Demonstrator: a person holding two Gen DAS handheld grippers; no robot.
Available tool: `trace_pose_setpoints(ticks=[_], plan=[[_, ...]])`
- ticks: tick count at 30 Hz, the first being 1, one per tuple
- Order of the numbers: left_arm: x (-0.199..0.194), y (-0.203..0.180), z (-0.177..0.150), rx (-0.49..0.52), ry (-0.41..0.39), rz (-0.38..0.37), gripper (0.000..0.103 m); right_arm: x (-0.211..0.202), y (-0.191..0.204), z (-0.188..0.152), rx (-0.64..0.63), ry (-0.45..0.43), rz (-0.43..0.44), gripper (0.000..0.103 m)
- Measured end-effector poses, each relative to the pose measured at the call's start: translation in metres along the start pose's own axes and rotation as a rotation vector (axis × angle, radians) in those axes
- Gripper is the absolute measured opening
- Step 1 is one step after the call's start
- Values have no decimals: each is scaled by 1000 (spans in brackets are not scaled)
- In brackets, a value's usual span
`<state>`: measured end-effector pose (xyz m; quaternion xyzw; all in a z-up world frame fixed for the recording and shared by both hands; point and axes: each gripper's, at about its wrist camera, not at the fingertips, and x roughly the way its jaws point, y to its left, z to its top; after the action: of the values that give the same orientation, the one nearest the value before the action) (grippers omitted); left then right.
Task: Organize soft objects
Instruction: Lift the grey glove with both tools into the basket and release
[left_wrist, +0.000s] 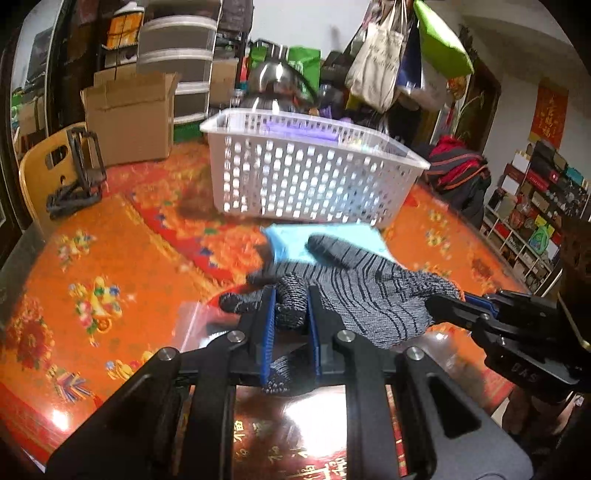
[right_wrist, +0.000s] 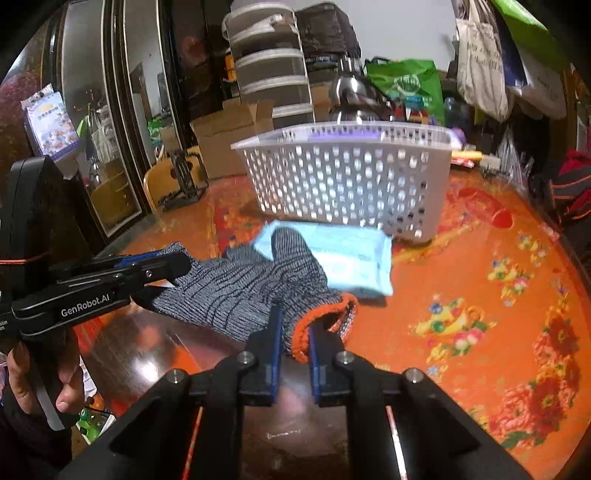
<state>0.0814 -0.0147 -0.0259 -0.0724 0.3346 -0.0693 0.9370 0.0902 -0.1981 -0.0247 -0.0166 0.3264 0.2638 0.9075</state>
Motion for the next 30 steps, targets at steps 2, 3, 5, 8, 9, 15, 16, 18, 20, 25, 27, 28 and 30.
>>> trace_pose_setpoints(ticks=[2, 3, 5, 8, 9, 15, 16, 18, 20, 25, 27, 28, 30], plan=[[-8, -1, 6, 0, -23, -4, 14, -7, 2, 6, -9, -20, 0, 10], [-13, -2, 11, 3, -37, -6, 14, -11, 4, 10, -17, -32, -1, 10], [-21, -3, 18, 1, -54, -13, 14, -18, 6, 17, -29, -47, -4, 10], [-32, -3, 32, -9, -82, -27, 14, -28, 7, 31, -36, -76, 2, 10], [-35, -3, 36, -11, -88, -30, 14, -30, 8, 35, -41, -84, 2, 10], [-57, -9, 68, 0, -137, -36, 14, -50, 13, 65, -79, -139, 2, 10], [-60, -10, 74, 0, -145, -39, 14, -53, 13, 72, -81, -148, 3, 10], [-66, -11, 90, 3, -162, -46, 14, -59, 12, 88, -87, -165, 9, 10], [-70, -11, 108, -6, -172, -54, 14, -63, 8, 105, -93, -182, 9, 10], [-71, -17, 160, 7, -200, -60, 14, -63, -5, 153, -94, -225, -25, 10], [-65, -20, 182, 12, -209, -52, 14, -57, -14, 171, -93, -234, -33, 10], [-59, -21, 193, 15, -208, -44, 14, -54, -17, 179, -93, -235, -37, 10], [-43, -21, 216, 5, -188, -52, 14, -42, -23, 195, -105, -225, -72, 10]])
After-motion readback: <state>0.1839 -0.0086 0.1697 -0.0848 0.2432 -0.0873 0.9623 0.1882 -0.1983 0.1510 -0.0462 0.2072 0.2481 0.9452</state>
